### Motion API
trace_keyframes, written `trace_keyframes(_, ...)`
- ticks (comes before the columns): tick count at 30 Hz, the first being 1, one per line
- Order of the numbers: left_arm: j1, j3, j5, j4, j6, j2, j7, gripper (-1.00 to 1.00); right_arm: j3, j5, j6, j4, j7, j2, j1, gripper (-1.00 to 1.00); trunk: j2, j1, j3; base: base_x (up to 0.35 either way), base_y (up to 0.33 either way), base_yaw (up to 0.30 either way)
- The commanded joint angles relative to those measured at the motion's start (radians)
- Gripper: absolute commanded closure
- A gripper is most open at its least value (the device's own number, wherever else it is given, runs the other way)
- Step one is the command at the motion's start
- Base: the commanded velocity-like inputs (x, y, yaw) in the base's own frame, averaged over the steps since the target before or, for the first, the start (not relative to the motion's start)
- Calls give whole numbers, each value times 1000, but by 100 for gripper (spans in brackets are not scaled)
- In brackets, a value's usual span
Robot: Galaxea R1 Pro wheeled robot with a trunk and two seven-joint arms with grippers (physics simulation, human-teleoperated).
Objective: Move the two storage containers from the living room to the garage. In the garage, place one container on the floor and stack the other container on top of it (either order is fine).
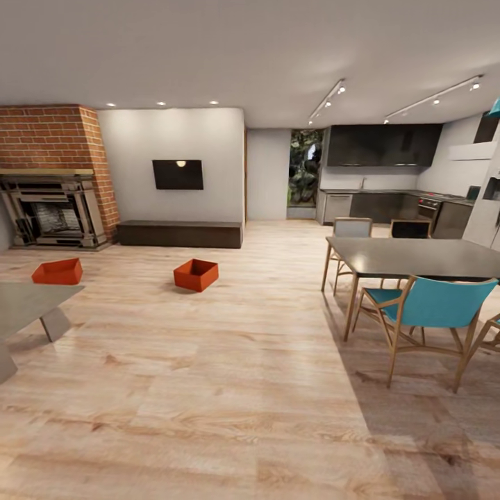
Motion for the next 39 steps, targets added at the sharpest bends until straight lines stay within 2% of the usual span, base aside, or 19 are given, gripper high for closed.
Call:
trace_keyframes(1, -1, 2, 6, 1, -2, 0, 0, -100, 8, -9, -1, -1, -4, 0, 0, -100, 0, 1, -1, 323, 0, 0)
trace_keyframes(39, -1, 2, 7, 1, -2, 0, 0, -100, 5, -14, -2, -1, -4, -1, 0, -100, 0, 1, -1, 323, 0, 0)
